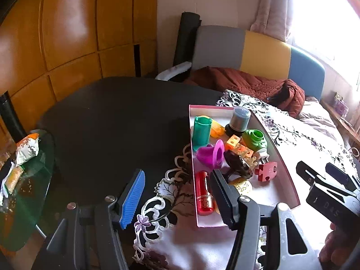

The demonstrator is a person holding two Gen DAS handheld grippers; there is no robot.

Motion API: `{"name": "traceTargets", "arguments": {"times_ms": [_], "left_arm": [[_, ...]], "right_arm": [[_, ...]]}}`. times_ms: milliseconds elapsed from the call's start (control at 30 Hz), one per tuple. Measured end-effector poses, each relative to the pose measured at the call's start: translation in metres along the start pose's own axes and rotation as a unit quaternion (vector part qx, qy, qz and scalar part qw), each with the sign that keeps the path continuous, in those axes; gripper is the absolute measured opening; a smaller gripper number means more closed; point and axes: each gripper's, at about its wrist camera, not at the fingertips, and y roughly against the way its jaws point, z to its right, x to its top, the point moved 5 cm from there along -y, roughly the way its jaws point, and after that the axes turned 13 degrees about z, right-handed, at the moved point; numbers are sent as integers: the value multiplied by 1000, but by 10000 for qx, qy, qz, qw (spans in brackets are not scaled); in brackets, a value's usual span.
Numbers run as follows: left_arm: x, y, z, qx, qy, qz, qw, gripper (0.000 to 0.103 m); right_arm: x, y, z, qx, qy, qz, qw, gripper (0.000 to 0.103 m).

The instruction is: Organize rigid objects

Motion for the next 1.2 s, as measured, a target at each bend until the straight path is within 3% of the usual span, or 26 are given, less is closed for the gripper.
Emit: {"name": "traceTargets", "arguments": {"times_ms": [667, 833, 1200], "left_arm": [[-7, 0, -5, 22, 26, -107, 9999, 61], [-9, -2, -2, -32, -19, -183, 9998, 52], [-10, -4, 1, -65, -110, -183, 9998, 51]], "right_arm": [[-6, -1, -12, 40, 114, -65, 9999, 92], [-8, -3, -13, 53, 121, -96, 9999, 92], [-12, -6, -14, 51, 161, -137, 9998, 92]]}}
